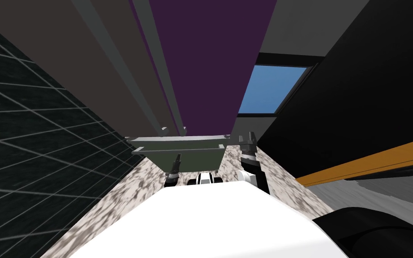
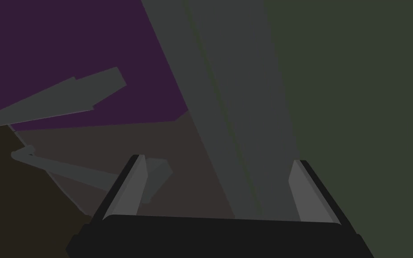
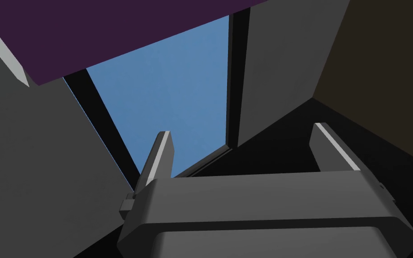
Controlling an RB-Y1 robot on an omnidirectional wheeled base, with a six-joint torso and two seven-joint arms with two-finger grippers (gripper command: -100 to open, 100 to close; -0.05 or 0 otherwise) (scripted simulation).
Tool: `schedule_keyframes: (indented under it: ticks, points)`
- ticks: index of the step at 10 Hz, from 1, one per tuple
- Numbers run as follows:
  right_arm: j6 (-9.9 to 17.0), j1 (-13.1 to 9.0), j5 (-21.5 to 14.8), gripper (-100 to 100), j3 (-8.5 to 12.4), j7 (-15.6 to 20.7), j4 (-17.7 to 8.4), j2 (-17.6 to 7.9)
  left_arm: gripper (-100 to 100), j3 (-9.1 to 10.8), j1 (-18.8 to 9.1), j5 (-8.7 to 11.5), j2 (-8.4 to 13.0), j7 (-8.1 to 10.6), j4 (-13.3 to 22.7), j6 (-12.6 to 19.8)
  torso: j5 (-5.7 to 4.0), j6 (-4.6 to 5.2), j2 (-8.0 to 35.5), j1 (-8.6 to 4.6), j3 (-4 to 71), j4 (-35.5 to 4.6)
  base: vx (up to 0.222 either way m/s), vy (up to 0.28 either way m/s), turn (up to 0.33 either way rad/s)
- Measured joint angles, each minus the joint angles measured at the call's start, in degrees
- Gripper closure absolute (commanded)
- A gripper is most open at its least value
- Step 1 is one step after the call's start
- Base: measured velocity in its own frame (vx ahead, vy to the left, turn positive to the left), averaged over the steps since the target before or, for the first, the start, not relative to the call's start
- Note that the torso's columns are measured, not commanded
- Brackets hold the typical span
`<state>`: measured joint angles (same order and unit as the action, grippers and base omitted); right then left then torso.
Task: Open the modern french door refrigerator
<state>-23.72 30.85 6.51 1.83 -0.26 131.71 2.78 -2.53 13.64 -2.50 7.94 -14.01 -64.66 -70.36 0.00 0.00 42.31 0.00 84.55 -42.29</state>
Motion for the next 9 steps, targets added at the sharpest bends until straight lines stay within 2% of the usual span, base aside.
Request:
schedule_keyframes:
  ticks: [4,6,7,9]
  points:
    - [0.0,0.0,0.0,0,0.0,0.0,0.0,0.0,-100,-0.18,-1.8,-0.5,-2.1,-0.63,7.8,-4.1,0.0,0.0,0.0,0.0,0.0,0.0,0.052,-0.005,-0.018]
    - [0.0,0.0,0.0,0,0.0,0.0,0.0,0.0,-100,-0.29,-2.3,-0.7,-3.8,-0.95,10.5,-5.7,0.0,0.0,0.0,0.01,0.0,0.0,0.036,-0.003,-0.012]
    - [0.0,0.0,0.0,0,0.0,0.0,0.0,0.0,-100,-0.42,-2.5,-0.8,-5.3,-1.22,11.8,-6.5,0.0,0.0,0.0,-0.02,0.0,0.0,0.016,-0.005,-0.003]
    - [0.0,0.0,0.0,0,0.0,0.0,0.0,0.0,-100,-0.27,-3.5,-0.8,-5.4,-1.21,12.0,-5.9,0.0,0.0,0.1,0.0,0.0,0.0,-0.019,-0.008,0.018]
